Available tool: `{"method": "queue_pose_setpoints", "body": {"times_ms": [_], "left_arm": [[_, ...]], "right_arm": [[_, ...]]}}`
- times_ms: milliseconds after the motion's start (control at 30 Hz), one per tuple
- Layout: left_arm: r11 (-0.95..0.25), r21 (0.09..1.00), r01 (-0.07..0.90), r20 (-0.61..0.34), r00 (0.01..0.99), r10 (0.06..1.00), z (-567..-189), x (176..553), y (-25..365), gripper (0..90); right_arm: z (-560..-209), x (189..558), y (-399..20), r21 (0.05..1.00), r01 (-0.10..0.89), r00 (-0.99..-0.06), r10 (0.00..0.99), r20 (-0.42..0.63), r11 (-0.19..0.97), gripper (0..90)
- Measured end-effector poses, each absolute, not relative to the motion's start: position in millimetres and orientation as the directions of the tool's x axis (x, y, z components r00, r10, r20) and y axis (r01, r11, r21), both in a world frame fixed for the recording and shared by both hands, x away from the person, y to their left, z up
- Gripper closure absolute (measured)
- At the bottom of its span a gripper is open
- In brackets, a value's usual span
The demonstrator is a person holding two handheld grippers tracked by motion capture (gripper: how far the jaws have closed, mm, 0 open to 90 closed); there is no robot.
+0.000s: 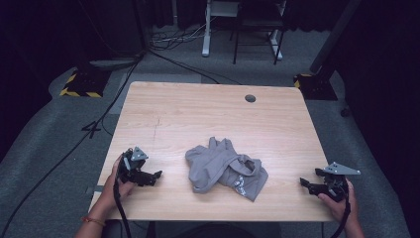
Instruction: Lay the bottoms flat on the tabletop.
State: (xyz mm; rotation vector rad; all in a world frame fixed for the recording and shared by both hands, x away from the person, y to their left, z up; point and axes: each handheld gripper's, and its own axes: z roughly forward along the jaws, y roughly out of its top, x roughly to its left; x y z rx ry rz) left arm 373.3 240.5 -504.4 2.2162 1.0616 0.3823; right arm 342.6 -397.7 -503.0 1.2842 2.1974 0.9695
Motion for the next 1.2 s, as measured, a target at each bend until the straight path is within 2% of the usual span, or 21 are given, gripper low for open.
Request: {"method": "queue_pose_setpoints", "body": {"times_ms": [100,167,300,467,600,767,900,1033,1100,1200], "left_arm": [[-0.489,0.663,0.567,-0.013,0.661,0.75,-503,375,234,1.8],[-0.483,0.669,0.565,-0.014,0.659,0.752,-500,376,228,16.1],[-0.503,0.688,0.524,-0.013,0.701,0.713,-495,379,220,19.7],[-0.489,0.723,0.488,-0.014,0.718,0.696,-480,389,198,26.1],[-0.481,0.746,0.461,-0.027,0.743,0.669,-470,400,176,28.2],[-0.503,0.74,0.446,-0.044,0.779,0.626,-468,411,144,31.7],[-0.558,0.714,0.423,-0.035,0.818,0.575,-474,410,122,32.9],[-0.589,0.695,0.412,-0.021,0.83,0.557,-481,405,116,31.2],[-0.585,0.693,0.421,-0.035,0.83,0.557,-482,404,118,30.9],[-0.609,0.677,0.412,-0.005,0.831,0.556,-488,402,120,29.9]], "right_arm": [[-503,343,-397,0.74,0.585,-0.49,0.872,-0.004,0.332,19.7],[-500,345,-394,0.73,0.58,-0.507,0.862,-0.025,0.362,20.0],[-495,356,-377,0.744,0.547,-0.543,0.839,-0.034,0.384,24.7],[-476,372,-344,0.73,0.487,-0.607,0.787,-0.113,0.48,30.7],[-454,393,-310,0.741,0.443,-0.659,0.744,-0.112,0.504,35.3],[-455,419,-259,0.722,0.444,-0.759,0.651,-0.011,0.531,38.9],[-456,415,-234,0.717,0.396,-0.821,0.57,-0.002,0.573,39.1],[-457,400,-203,0.713,0.323,-0.885,0.466,-0.006,0.622,39.8],[-458,399,-201,0.713,0.32,-0.889,0.457,-0.001,0.623,40.0],[-461,394,-196,0.705,0.318,-0.896,0.444,0.004,0.634,42.0]]}}
